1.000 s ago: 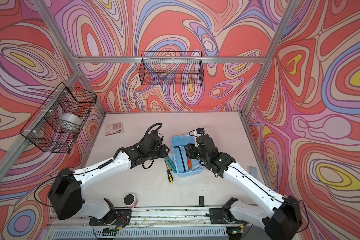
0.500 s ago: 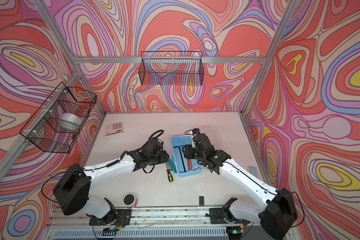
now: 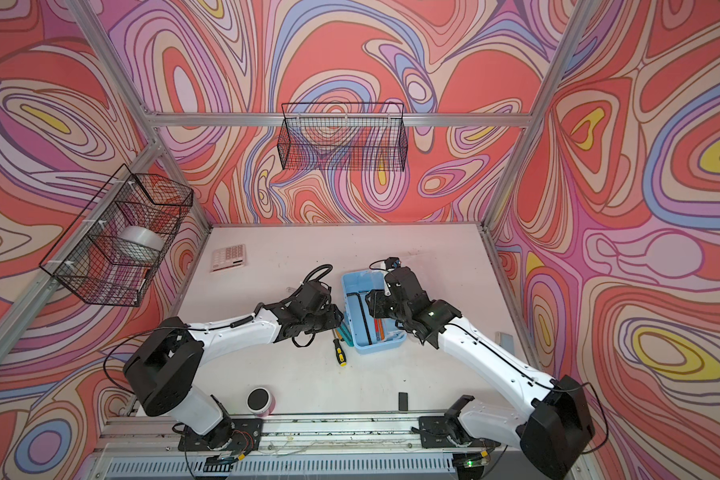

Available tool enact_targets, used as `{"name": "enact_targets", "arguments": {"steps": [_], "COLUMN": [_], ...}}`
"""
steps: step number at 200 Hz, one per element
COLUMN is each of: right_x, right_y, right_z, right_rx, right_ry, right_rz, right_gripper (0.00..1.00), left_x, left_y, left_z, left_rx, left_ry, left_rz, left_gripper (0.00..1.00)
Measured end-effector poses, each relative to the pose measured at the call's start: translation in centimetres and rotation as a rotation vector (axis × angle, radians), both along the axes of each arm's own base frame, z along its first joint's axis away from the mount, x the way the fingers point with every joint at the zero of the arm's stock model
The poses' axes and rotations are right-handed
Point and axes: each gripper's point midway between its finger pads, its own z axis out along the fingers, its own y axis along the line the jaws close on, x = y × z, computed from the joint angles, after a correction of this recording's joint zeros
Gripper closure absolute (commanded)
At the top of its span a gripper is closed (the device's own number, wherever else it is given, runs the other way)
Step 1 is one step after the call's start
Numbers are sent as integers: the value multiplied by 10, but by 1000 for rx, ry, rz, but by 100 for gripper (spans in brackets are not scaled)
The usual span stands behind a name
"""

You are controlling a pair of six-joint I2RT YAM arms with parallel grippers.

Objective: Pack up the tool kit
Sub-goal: 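Lift the teal utility knife with the left gripper and carry it over the box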

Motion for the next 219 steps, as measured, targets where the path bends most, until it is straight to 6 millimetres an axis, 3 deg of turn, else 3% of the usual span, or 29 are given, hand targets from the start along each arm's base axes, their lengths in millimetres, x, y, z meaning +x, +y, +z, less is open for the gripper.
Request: {"name": "enact_targets", "arguments": {"steps": [84, 120, 219], "right_x": [2, 2, 4], "right_y": [-2, -4, -6], "right_z": [-9, -14, -17], "right_rx": [-22, -32, -44], "right_ry": [13, 17, 18], "right_rz": [-13, -19, -30], "right_gripper": [47, 47, 48], "left_x": [0, 0, 11], "left_y": [-4, -4, -6], "left_z": [-23, -33, -27], "left_rx": [4, 13, -19], "left_ry": [47, 65, 33], "left_rz": [-9, -10, -5], "left_gripper": [54, 67, 90]}}
